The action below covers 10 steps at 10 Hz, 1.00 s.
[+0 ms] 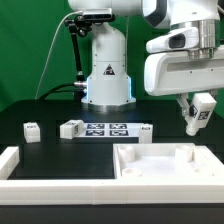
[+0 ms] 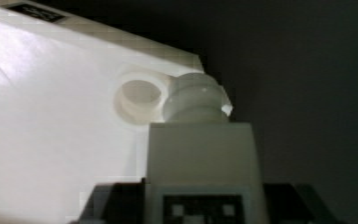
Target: Assemble one leg
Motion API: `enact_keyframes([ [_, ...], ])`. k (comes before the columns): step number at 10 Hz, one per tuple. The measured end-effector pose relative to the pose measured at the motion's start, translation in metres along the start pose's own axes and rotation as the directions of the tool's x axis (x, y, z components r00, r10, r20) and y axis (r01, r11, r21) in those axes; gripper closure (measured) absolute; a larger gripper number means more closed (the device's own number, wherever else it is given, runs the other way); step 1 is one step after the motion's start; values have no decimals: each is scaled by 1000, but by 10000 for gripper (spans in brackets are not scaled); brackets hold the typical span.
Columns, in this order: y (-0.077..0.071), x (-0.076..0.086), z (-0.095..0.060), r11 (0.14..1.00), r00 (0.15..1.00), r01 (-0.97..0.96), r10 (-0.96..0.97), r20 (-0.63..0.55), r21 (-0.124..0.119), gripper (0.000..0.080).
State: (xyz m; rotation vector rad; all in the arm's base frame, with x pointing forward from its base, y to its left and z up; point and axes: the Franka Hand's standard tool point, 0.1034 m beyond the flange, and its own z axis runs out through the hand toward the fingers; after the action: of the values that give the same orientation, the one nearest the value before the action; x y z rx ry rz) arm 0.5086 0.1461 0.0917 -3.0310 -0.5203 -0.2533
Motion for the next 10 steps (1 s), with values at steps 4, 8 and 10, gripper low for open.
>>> enact_keyframes([
  [4, 15, 26, 8, 998, 994, 70, -70, -80, -9, 512],
  [8, 18, 42, 9, 996, 993, 83, -84, -82, -8, 512],
  [10, 19, 43, 10, 995, 990, 95, -96, -99, -13, 512],
])
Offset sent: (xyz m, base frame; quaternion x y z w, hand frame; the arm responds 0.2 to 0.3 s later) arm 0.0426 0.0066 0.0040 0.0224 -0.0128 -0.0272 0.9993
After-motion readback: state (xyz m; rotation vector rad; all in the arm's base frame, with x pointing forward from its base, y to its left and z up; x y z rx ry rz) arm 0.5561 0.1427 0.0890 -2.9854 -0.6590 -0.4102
